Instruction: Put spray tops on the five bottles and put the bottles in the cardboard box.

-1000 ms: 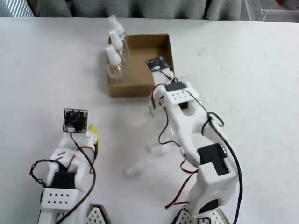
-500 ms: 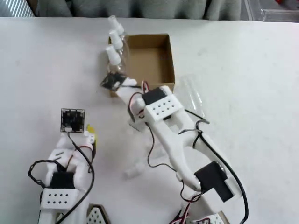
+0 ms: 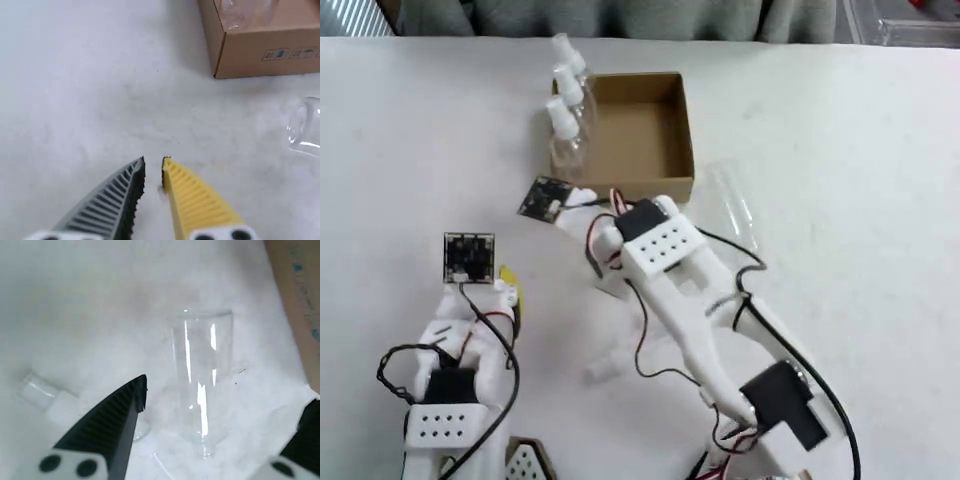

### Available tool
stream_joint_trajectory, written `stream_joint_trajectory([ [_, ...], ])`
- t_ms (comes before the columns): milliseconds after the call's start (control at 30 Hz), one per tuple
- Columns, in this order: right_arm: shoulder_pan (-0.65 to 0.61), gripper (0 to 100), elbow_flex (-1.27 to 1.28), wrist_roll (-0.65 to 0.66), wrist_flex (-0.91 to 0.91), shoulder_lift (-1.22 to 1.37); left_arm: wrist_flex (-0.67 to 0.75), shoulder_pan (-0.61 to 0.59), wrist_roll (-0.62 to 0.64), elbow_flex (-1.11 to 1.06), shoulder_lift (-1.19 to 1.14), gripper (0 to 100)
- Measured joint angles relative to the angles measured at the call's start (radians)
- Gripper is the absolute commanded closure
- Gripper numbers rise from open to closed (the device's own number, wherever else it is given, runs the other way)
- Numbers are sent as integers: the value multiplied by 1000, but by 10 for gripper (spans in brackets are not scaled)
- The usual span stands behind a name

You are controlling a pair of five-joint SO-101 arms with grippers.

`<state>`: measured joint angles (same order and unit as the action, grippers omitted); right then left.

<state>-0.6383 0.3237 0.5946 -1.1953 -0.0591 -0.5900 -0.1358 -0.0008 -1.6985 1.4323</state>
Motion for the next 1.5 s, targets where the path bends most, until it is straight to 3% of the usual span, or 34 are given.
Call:
stream_joint_trajectory([
  [200,21,755,0,-20,-181,-196,2,0,0,0,0,922],
  [333,120,811,0,-201,-282,-331,5,0,0,0,0,921],
  [533,353,812,0,-293,-391,-473,35,0,0,0,0,921],
  [733,695,815,63,-296,-427,-560,44,0,-2,0,0,920],
  [833,825,815,207,-296,-391,-589,44,-3,-77,0,0,920],
  [967,921,817,486,-296,-249,-646,44,-32,-275,0,0,920],
  [1100,1014,892,652,-296,-110,-710,38,-38,-384,0,0,920],
  [1200,1066,982,706,-222,-46,-747,-51,-17,-460,46,0,920],
  [1500,1162,954,861,-190,163,-764,-336,109,-546,400,0,920],
])
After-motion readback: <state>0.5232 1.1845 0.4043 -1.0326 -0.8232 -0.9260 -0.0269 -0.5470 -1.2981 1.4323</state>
